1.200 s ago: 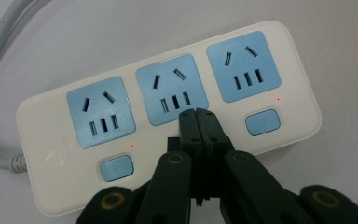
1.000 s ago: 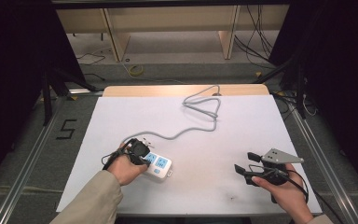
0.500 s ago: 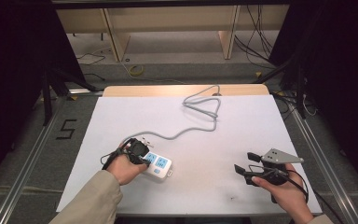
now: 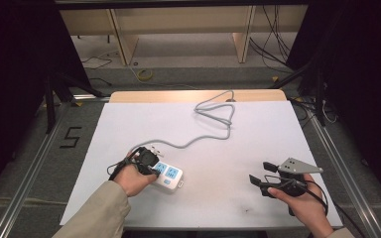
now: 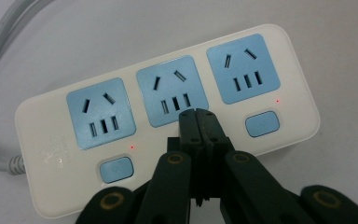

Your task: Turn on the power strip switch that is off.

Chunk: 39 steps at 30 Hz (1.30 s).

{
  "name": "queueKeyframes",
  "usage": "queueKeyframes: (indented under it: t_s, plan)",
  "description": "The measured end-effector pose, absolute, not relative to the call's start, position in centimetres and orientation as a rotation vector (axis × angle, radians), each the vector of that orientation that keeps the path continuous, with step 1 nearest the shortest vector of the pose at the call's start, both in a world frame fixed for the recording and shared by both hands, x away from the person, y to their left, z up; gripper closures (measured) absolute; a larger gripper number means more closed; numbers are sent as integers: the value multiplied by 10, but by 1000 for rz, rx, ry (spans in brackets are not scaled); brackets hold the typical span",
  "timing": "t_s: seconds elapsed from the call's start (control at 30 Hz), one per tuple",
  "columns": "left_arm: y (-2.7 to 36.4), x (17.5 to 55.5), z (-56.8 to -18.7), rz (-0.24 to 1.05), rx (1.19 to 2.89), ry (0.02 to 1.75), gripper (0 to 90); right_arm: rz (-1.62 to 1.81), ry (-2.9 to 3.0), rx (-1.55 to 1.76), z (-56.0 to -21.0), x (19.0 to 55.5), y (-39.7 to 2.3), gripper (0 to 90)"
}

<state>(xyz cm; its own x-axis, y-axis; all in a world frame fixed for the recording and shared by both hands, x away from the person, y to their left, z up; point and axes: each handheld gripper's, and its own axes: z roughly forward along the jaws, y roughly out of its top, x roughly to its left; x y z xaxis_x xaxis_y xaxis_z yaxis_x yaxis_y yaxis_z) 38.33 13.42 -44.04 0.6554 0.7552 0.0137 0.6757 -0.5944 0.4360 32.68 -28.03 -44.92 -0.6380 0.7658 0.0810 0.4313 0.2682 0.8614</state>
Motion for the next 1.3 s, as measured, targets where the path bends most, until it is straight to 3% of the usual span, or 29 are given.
queueKeyframes:
  t_s: [1.13,1.3]
  plan:
    - [136,382,-438,304,2453,1112,895,1320,2188,1092,-449,326,-281,277]
    - [137,382,-436,316,2423,1120,857,1320,2188,1092,-449,326,-281,277]
